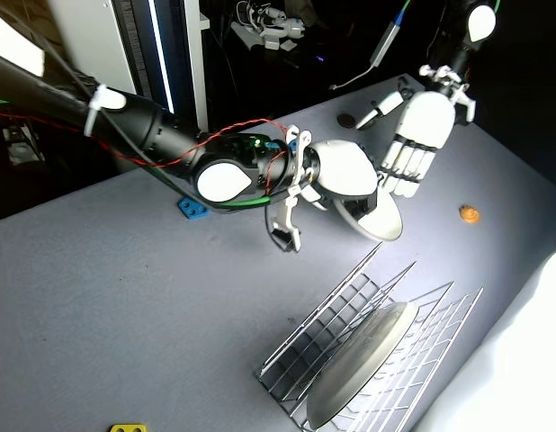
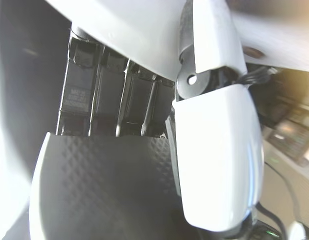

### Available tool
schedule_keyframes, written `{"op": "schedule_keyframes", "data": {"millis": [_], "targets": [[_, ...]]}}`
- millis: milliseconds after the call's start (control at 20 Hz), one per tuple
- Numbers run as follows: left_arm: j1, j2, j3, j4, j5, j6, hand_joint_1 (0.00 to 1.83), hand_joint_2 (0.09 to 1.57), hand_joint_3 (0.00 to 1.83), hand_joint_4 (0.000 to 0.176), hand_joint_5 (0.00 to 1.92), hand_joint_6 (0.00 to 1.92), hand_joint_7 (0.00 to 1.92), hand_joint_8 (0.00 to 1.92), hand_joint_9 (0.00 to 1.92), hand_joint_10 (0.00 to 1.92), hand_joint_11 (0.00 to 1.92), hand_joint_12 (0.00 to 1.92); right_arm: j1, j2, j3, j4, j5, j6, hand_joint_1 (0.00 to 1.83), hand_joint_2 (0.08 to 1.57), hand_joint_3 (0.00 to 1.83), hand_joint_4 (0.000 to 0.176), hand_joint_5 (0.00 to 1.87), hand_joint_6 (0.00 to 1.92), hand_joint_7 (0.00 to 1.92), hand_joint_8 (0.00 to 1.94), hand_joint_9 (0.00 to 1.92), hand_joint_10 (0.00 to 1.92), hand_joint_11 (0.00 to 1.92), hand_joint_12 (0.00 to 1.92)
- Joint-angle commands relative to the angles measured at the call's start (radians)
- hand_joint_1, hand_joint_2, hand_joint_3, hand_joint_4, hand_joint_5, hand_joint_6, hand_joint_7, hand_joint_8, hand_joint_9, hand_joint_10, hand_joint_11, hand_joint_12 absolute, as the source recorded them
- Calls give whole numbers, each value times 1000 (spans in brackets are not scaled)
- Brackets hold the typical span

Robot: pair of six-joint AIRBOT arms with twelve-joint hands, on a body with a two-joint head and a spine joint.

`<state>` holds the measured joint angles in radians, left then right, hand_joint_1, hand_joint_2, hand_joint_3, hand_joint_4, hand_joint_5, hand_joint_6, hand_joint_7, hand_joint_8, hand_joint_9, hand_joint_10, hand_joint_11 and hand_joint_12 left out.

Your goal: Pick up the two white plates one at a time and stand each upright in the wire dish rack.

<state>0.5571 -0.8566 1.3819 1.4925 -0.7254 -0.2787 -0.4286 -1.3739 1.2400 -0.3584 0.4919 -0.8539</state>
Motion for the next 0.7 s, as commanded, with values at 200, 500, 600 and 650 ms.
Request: {"op": "schedule_keyframes", "data": {"millis": [200,500,600,650], "targets": [[-58,44,-15,-44,-56,-2,0,1075,1,0,19,2,22,2,0,0,0,0,14,43,-45,12,72,9,1381,1073,1,0,969,1138,1246,367,963,965,928,929],[-105,91,-32,-38,-83,-20,0,1074,0,0,17,5,17,5,0,0,0,0,69,122,-116,12,63,84,1393,1048,0,0,992,910,1224,467,1084,963,944,1075],[-110,99,-34,-37,-91,-32,0,1068,0,0,7,0,5,0,0,0,0,0,85,148,-145,12,53,105,1474,1060,3,0,995,891,1118,620,1024,914,922,1350],[-111,104,-36,-37,-93,-36,0,1068,0,0,6,0,9,2,0,0,0,0,93,162,-161,11,53,114,1491,1061,2,0,1016,866,1116,632,982,913,926,1391]]}}
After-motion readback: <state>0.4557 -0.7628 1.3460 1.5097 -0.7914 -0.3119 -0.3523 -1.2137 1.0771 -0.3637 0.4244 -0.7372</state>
